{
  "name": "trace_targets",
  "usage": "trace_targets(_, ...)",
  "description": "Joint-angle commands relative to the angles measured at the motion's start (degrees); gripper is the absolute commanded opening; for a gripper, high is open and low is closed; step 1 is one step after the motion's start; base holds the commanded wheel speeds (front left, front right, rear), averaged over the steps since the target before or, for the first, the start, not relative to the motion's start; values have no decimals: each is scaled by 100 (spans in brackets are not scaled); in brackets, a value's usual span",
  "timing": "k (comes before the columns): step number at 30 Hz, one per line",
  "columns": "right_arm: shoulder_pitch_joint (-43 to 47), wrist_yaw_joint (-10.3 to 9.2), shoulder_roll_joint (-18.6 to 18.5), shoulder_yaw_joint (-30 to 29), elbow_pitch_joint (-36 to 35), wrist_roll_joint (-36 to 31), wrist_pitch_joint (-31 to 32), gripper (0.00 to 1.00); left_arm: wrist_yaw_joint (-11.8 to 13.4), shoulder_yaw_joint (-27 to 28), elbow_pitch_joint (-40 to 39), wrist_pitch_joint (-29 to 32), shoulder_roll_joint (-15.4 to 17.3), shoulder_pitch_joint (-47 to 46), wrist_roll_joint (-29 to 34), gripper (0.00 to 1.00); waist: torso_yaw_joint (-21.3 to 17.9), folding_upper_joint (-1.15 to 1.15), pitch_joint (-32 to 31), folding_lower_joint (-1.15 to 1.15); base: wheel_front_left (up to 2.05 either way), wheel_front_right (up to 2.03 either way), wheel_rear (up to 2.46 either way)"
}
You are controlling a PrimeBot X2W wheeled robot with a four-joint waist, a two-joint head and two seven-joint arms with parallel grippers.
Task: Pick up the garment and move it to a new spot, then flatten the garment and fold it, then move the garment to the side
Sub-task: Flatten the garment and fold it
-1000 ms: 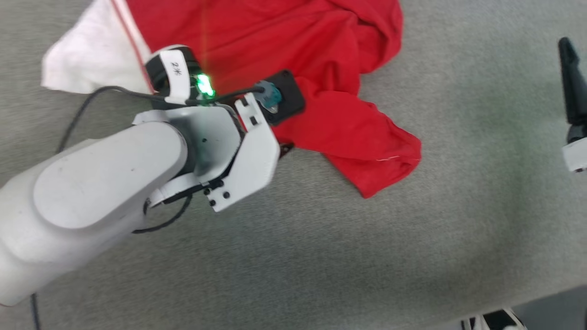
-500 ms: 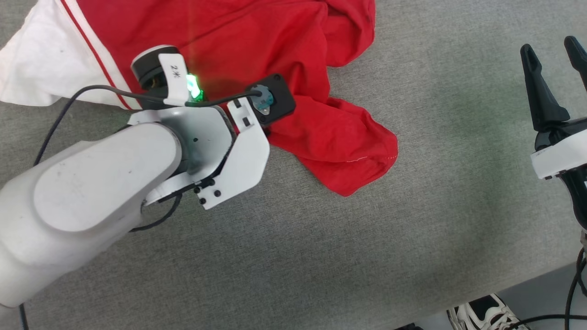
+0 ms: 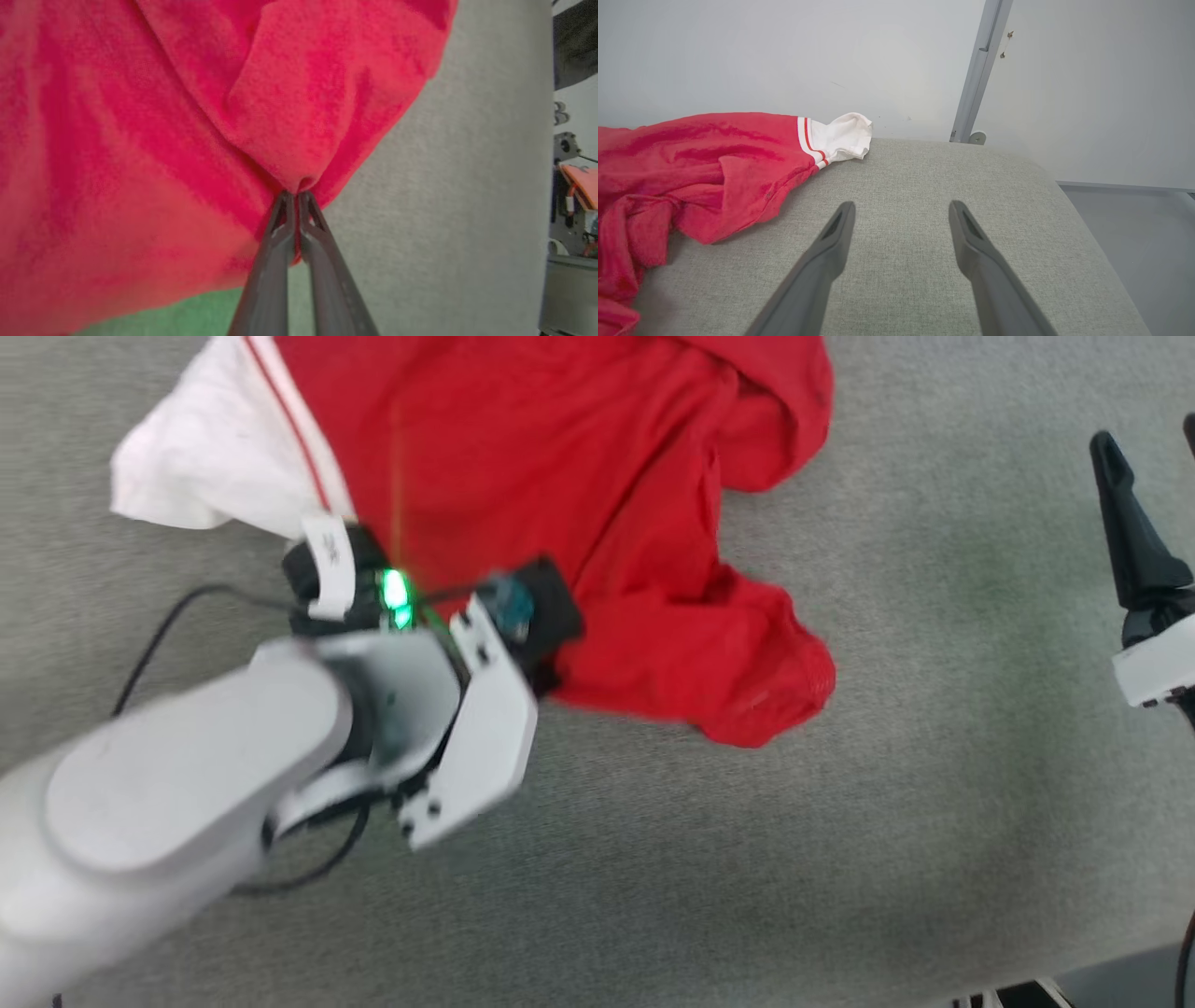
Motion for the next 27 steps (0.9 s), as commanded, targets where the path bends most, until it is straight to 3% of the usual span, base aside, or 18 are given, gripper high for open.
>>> trace_targets(1, 71, -2, -21, -40, -77, -16, 44, 100, 13, -6, -262, 35, 154, 175, -117, 0, 134, 0, -116, 0, 0, 0, 0)
trace_targets(8, 219, -2, -68, -194, -238, -35, 212, 100, 13, -6, -1108, -136, 627, 680, -326, 0, 311, 0, -234, 0, 0, 0, 0)
trace_targets(20, 486, -2, -172, -424, -563, -52, 478, 100, 13, -7, -2101, -336, 1201, 2154, 69, 0, 533, 0, -304, 0, 0, 0, 0)
trace_targets(27, 585, -2, -213, -633, -776, -85, 657, 100, 13, -5, -2158, -716, 1109, 2463, 278, 0, 778, 0, -288, 0, 0, 0, 0)
